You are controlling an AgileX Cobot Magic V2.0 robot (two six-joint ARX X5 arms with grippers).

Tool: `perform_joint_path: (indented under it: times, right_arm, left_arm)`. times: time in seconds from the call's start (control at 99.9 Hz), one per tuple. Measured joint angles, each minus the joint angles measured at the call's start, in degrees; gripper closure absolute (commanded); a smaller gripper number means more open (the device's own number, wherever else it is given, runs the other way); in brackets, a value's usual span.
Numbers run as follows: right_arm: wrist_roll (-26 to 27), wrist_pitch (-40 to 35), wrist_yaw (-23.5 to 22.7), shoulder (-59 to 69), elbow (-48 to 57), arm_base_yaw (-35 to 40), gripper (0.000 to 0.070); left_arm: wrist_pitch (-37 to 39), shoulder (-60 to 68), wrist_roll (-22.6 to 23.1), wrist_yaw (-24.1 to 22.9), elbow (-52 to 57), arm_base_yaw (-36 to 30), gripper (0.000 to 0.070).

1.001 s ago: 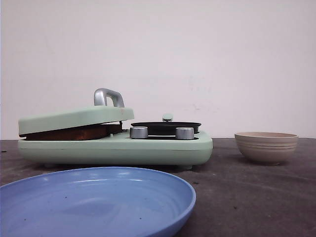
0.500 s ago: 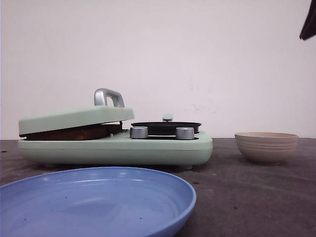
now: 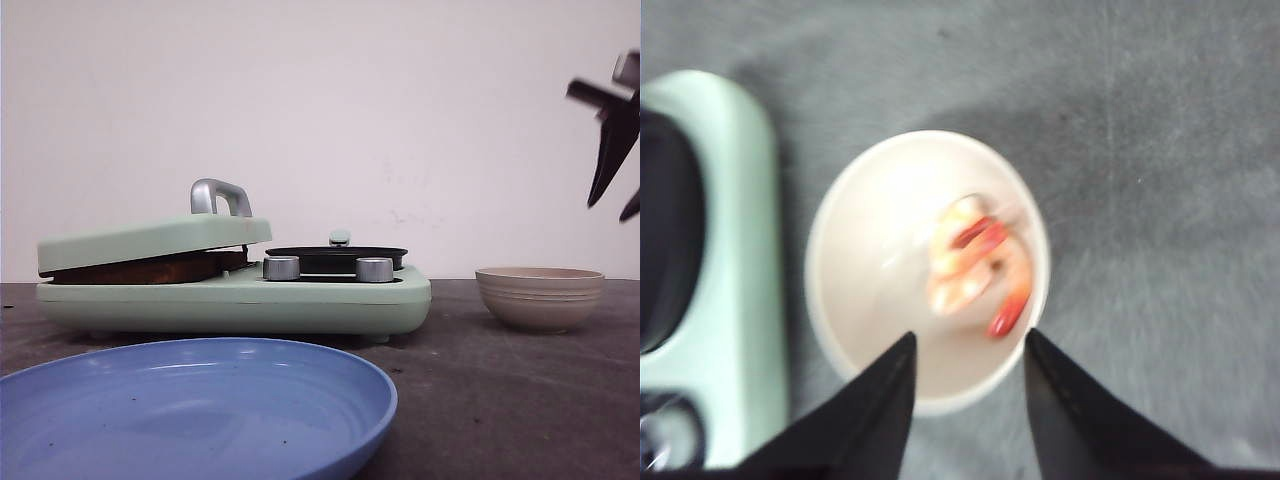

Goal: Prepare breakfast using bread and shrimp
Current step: 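Raise the left gripper away and lower the right gripper to the shrimp bowl rim, then grip the cream bowl rim with the right gripper and lift it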

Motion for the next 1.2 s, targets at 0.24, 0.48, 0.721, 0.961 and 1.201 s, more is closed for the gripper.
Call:
perform_joint_path:
  times: [0.24, 0.48, 0.721, 0.961, 1.201]
  right_arm:
    - [0.63, 0.87, 0.15, 9.07, 2.84, -0.46, 0.0494]
    - [1.31, 1.46, 1.18, 15.15, 2.89, -1.22, 0.0494]
    - [3.19, 7.15, 1.07, 15.93, 2.93, -1.27, 0.0534]
    - [5.6, 8.26, 0.94, 16.17, 2.95, -1.14, 0.0574]
    - [5.99, 7.41, 0.74, 18.43, 2.97, -0.94, 0.0623]
  left_arm:
    - [0.09, 0.11, -0.02, 0.02, 0.0, 0.0, 0.07]
    - [0.09, 0.15, -1.14, 0.02, 0.0, 0.0, 0.07]
    - [0.44, 0.15, -1.46, 0.02, 0.0, 0.0, 0.07]
    - [0.52, 0.22, -1.53, 0.02, 0.0, 0.0, 0.07]
    - [0.52, 0.24, -1.51, 0.02, 0.0, 0.0, 0.07]
